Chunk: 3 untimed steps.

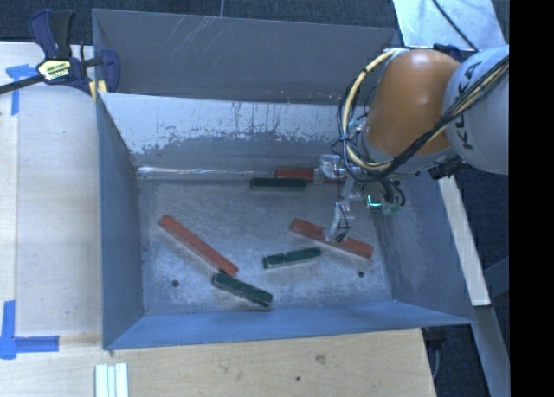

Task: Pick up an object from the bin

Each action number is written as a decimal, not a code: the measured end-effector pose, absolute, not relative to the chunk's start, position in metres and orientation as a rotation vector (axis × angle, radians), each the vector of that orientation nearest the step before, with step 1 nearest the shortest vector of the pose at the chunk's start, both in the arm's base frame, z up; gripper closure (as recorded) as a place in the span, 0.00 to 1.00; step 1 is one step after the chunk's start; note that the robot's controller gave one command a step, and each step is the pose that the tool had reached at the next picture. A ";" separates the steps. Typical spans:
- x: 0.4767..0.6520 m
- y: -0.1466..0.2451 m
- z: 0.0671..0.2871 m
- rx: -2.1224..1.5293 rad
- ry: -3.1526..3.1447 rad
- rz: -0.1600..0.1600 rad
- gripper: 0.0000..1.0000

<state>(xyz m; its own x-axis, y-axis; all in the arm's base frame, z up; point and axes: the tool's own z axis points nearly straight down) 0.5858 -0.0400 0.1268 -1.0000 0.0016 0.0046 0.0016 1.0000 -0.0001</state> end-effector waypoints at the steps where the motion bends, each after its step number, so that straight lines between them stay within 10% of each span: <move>1: 0.521 -0.039 0.067 -0.140 -3.132 -0.001 0.00; 2: 0.526 -0.039 0.071 -0.137 -3.145 0.000 1.00; 3: 0.549 -0.001 0.071 -0.131 -3.145 0.000 1.00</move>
Offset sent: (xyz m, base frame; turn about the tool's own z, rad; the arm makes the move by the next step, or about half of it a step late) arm -0.0618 0.0010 -0.0568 0.0872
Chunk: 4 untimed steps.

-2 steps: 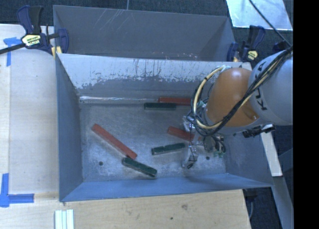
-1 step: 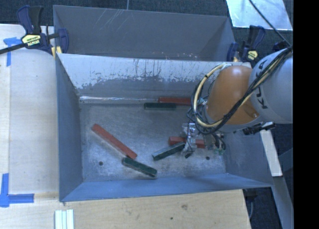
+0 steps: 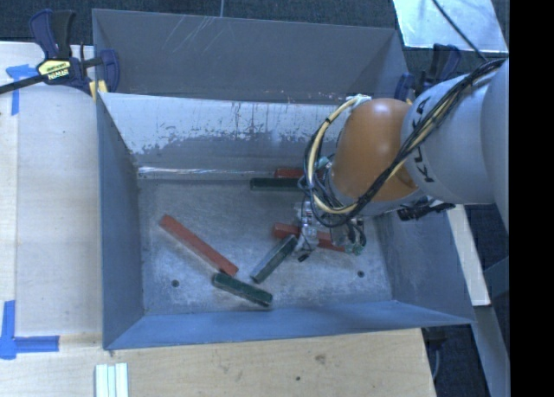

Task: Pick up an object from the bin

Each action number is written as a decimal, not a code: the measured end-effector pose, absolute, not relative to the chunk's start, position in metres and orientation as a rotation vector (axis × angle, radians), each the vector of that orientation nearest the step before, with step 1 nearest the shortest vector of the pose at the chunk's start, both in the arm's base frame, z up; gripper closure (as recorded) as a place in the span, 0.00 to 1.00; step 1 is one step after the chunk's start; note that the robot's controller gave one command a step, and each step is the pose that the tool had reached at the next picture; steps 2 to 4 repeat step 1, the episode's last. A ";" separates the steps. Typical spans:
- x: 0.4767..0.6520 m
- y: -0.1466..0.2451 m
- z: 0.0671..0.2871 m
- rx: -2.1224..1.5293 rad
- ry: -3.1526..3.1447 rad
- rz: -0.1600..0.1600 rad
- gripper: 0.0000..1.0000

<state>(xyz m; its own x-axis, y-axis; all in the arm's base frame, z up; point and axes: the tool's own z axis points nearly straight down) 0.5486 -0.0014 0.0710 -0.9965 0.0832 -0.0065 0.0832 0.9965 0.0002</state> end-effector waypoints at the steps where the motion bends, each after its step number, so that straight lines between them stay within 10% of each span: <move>1: 0.542 -0.029 0.224 -0.711 3.051 -0.004 1.00; 4: 0.542 -0.029 0.224 -0.711 3.051 -0.004 1.00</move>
Offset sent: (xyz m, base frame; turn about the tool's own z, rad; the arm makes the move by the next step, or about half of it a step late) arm -0.0090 -0.0269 0.1502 -0.5421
